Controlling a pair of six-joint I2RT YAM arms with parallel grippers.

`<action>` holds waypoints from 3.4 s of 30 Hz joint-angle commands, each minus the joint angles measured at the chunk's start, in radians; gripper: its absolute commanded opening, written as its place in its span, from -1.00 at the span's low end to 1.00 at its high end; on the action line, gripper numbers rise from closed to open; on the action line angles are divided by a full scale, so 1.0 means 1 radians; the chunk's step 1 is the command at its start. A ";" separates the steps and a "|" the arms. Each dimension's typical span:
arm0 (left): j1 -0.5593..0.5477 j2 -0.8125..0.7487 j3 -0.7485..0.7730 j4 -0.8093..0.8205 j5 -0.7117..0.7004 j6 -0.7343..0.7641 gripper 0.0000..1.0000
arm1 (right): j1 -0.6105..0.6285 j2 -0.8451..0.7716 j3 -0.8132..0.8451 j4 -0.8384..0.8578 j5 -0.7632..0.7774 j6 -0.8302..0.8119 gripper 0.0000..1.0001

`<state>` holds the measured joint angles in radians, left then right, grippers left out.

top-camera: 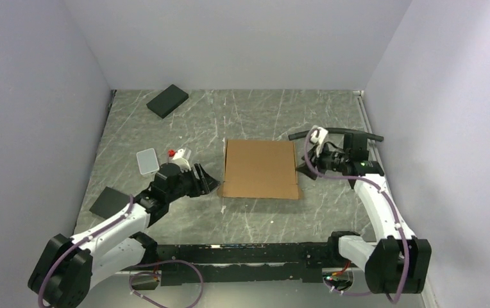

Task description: Fold the paper box

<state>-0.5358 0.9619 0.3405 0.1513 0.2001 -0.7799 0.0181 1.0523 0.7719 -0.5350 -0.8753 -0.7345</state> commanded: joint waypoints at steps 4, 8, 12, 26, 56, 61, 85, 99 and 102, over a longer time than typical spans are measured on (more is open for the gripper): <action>0.047 0.115 0.096 0.073 0.052 0.033 0.50 | -0.109 0.150 -0.046 0.349 0.041 0.616 0.52; 0.064 0.231 0.140 0.133 0.100 0.029 0.53 | -0.113 0.298 -0.018 0.387 0.060 0.724 0.52; 0.071 0.287 0.142 0.187 0.113 0.011 0.55 | -0.113 0.407 0.013 0.411 0.061 0.797 0.40; 0.108 0.358 0.084 0.306 0.099 -0.087 0.76 | -0.172 0.602 0.041 0.389 0.057 0.856 -0.50; 0.117 0.875 0.098 1.079 0.395 -0.407 0.83 | -0.241 0.704 0.050 0.359 -0.018 0.858 -0.70; 0.097 0.993 0.135 1.206 0.418 -0.486 0.61 | -0.241 0.715 0.052 0.359 -0.034 0.860 -0.71; 0.136 0.286 0.370 -0.125 0.248 0.078 -0.38 | -0.325 0.372 0.076 0.265 -0.188 0.705 0.65; 0.126 0.318 1.065 -0.917 -0.117 0.590 -0.64 | -0.345 0.258 0.060 0.257 -0.220 0.691 0.68; 0.072 0.355 1.205 -0.978 -0.195 0.662 -0.66 | -0.347 0.256 0.060 0.255 -0.226 0.689 0.68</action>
<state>-0.4107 1.2892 1.3960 -0.6918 0.1352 -0.2855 -0.3214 1.3384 0.8307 -0.2890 -1.0584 -0.0216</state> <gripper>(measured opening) 0.633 0.838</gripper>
